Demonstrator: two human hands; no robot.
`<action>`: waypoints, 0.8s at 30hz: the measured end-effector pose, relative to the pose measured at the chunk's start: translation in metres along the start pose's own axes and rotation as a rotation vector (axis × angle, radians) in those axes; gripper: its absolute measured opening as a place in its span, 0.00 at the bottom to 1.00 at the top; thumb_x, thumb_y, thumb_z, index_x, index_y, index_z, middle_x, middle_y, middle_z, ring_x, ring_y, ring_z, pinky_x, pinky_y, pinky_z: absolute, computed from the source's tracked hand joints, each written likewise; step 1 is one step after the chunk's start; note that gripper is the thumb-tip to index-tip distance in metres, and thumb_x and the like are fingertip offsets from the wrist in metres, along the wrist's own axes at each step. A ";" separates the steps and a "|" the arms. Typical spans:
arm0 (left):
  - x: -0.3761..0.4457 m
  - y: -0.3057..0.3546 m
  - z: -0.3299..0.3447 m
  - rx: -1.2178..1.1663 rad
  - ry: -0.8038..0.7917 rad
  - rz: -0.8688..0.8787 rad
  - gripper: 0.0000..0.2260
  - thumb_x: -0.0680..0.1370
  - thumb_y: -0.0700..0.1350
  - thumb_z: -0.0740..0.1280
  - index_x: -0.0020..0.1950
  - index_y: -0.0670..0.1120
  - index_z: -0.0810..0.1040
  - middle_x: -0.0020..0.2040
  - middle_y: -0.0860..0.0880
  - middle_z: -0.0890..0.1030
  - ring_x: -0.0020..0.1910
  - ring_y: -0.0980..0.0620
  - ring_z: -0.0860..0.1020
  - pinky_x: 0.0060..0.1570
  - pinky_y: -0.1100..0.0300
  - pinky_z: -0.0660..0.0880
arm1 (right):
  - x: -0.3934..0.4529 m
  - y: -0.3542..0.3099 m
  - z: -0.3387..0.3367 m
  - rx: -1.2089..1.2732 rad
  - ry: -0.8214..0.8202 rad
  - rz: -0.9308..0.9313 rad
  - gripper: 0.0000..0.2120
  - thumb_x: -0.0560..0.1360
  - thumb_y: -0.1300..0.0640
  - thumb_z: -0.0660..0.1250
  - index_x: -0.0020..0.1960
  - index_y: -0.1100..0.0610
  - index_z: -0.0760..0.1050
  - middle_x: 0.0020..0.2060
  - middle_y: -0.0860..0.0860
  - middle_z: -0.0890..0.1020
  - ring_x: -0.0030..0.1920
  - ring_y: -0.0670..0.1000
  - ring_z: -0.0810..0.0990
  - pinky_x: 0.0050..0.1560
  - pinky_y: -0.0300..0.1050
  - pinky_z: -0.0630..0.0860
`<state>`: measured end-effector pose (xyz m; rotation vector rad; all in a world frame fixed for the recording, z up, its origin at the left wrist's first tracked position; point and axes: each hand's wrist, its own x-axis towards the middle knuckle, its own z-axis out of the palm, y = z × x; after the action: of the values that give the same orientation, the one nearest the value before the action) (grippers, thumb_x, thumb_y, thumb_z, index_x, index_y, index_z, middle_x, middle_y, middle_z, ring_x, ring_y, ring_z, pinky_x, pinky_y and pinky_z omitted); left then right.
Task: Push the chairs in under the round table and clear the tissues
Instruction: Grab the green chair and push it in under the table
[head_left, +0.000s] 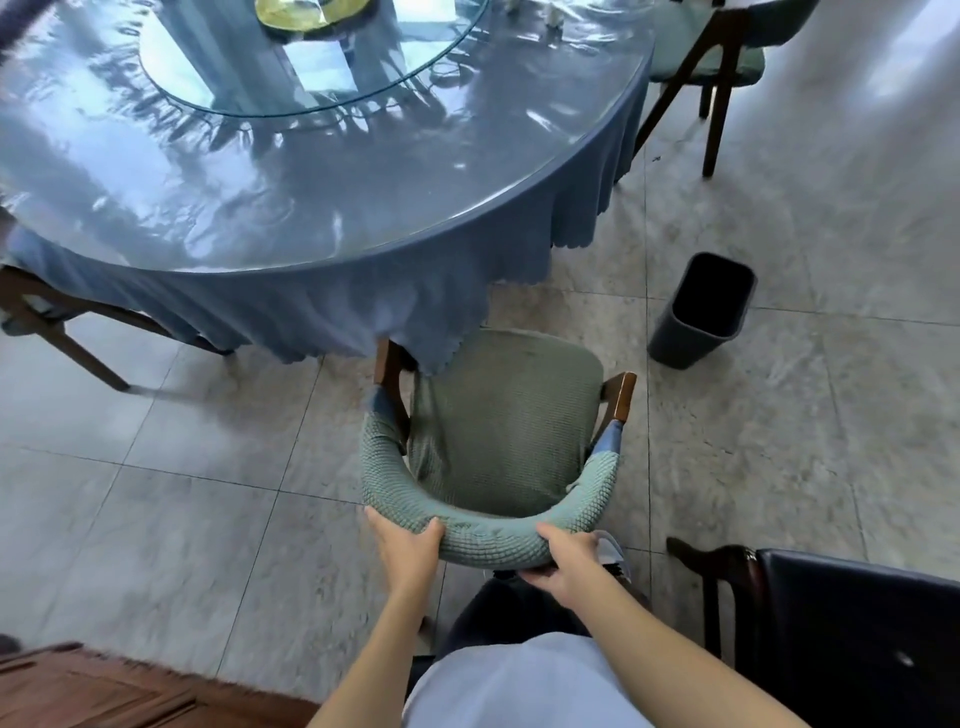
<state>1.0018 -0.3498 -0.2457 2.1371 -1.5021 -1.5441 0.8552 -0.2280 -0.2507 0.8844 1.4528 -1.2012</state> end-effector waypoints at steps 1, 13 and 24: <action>0.001 -0.001 0.000 -0.065 -0.022 -0.036 0.53 0.68 0.52 0.73 0.77 0.61 0.36 0.75 0.51 0.62 0.65 0.39 0.73 0.56 0.38 0.78 | -0.001 0.001 0.002 0.006 0.009 -0.008 0.36 0.74 0.64 0.71 0.73 0.50 0.53 0.70 0.60 0.67 0.62 0.68 0.73 0.44 0.70 0.79; 0.010 0.005 -0.001 -0.354 -0.051 -0.233 0.25 0.76 0.35 0.68 0.66 0.49 0.59 0.66 0.39 0.70 0.55 0.36 0.78 0.31 0.46 0.82 | 0.000 0.005 0.007 -0.035 0.070 -0.122 0.31 0.75 0.73 0.64 0.72 0.56 0.57 0.69 0.60 0.67 0.57 0.64 0.73 0.37 0.62 0.80; -0.023 0.014 0.028 -0.459 -0.002 -0.285 0.21 0.75 0.30 0.65 0.61 0.44 0.60 0.61 0.40 0.70 0.55 0.36 0.77 0.27 0.49 0.79 | 0.005 -0.013 -0.022 -0.081 0.147 -0.181 0.31 0.73 0.74 0.64 0.71 0.57 0.61 0.67 0.60 0.71 0.58 0.65 0.75 0.35 0.61 0.81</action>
<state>0.9711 -0.3275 -0.2359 2.1235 -0.7581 -1.7634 0.8365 -0.2101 -0.2527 0.8133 1.7176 -1.2205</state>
